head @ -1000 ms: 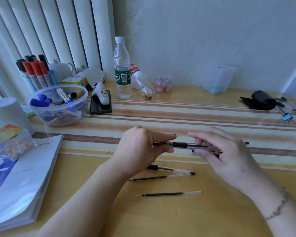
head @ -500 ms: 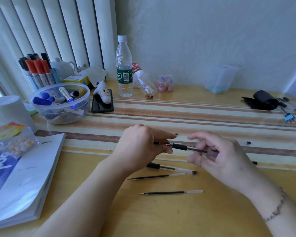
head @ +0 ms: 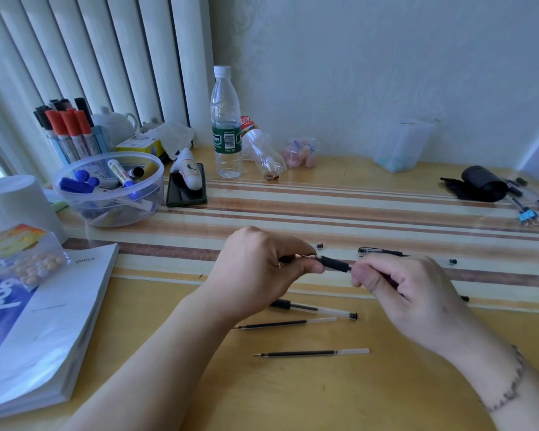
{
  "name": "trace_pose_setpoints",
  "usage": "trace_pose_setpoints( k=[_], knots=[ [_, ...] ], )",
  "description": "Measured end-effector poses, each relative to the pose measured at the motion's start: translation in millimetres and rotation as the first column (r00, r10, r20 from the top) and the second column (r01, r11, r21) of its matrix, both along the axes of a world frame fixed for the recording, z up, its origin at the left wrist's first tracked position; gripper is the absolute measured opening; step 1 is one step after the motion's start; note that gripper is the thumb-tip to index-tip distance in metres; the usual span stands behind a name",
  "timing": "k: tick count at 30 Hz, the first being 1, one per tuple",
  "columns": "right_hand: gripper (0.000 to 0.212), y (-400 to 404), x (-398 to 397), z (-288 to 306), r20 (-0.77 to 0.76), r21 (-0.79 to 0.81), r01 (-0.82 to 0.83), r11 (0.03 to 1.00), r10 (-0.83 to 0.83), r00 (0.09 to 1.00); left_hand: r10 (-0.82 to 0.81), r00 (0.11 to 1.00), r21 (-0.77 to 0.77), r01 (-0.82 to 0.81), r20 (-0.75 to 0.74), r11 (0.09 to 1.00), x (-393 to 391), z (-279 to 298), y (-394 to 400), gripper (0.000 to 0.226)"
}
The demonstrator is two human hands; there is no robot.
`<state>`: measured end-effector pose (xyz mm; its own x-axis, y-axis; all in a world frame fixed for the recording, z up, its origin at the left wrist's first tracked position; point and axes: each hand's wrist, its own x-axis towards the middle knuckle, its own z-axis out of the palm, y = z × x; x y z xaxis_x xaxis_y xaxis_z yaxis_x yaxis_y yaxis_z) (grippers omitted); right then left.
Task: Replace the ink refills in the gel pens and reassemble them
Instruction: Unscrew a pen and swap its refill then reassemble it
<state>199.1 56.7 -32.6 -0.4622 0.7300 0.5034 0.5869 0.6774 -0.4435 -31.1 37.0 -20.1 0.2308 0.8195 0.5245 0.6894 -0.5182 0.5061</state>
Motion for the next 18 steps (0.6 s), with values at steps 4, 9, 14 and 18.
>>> trace_pose_setpoints(
  k=[4, 9, 14, 18],
  knots=[
    [0.030, 3.0, 5.2, 4.1, -0.066, 0.024, 0.072, 0.997, -0.071, 0.995, -0.087, 0.983, -0.298, 0.132, 0.161, 0.945, -6.5, 3.5, 0.2, 0.032],
    [0.023, 5.3, 8.9, 5.8, -0.064, 0.077, 0.092, 0.993, -0.087, 0.994, -0.138, 0.988, -0.394, 0.154, 0.070, 0.906, -8.5, 0.8, 1.5, 0.049],
    [0.020, 8.0, 13.6, 6.3, -0.065, 0.108, 0.120, 0.987, -0.114, 0.991, -0.081, 0.987, -0.419, 0.134, 0.141, 0.898, -9.2, 0.2, 5.4, 0.032],
    [0.013, 9.9, 15.3, 5.8, -0.013, 0.126, 0.113, 0.986, -0.113, 0.994, -0.045, 0.988, -0.396, 0.102, 0.150, 0.913, -9.4, 0.4, 5.7, 0.033]
  ],
)
